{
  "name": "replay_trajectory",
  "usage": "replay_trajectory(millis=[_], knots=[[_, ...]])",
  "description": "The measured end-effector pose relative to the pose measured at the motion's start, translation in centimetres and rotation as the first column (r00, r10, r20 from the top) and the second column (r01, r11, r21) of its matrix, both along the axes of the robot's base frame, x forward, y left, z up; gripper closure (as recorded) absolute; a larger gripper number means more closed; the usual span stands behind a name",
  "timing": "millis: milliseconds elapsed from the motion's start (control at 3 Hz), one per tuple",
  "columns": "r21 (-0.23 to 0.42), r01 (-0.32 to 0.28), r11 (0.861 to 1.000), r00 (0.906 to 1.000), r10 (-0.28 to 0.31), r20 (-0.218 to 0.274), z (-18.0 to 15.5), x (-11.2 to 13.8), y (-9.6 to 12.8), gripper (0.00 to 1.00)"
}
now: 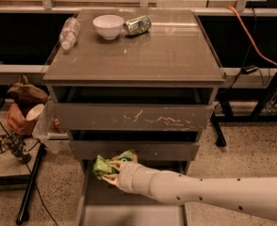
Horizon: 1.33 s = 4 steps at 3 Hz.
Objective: Pick green rice chip bag from bottom drawer and place on counter
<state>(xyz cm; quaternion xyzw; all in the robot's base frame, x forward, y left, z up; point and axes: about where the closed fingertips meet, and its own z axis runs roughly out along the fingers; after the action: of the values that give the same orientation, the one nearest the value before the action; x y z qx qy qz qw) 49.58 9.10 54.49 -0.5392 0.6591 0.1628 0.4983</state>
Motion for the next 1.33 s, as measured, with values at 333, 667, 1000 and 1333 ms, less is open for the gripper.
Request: replay_trajectory(millis=[333, 667, 1000, 1333], knots=[[-0.046, -0.02, 0.999, 0.9986, 0.022, 0.047, 5.3, -1.1, 2.8, 1.0], [-0.078, -0.012, 0.997, 0.9932, 0.021, 0.115, 8.7, -0.4, 2.7, 1.0], [-0.07, -0.015, 0.997, 0.9948, 0.022, 0.1, 8.0, -0.6, 2.7, 1.0], [-0.06, -0.008, 0.998, 0.9892, 0.016, 0.146, 10.0, -0.5, 2.2, 1.0]])
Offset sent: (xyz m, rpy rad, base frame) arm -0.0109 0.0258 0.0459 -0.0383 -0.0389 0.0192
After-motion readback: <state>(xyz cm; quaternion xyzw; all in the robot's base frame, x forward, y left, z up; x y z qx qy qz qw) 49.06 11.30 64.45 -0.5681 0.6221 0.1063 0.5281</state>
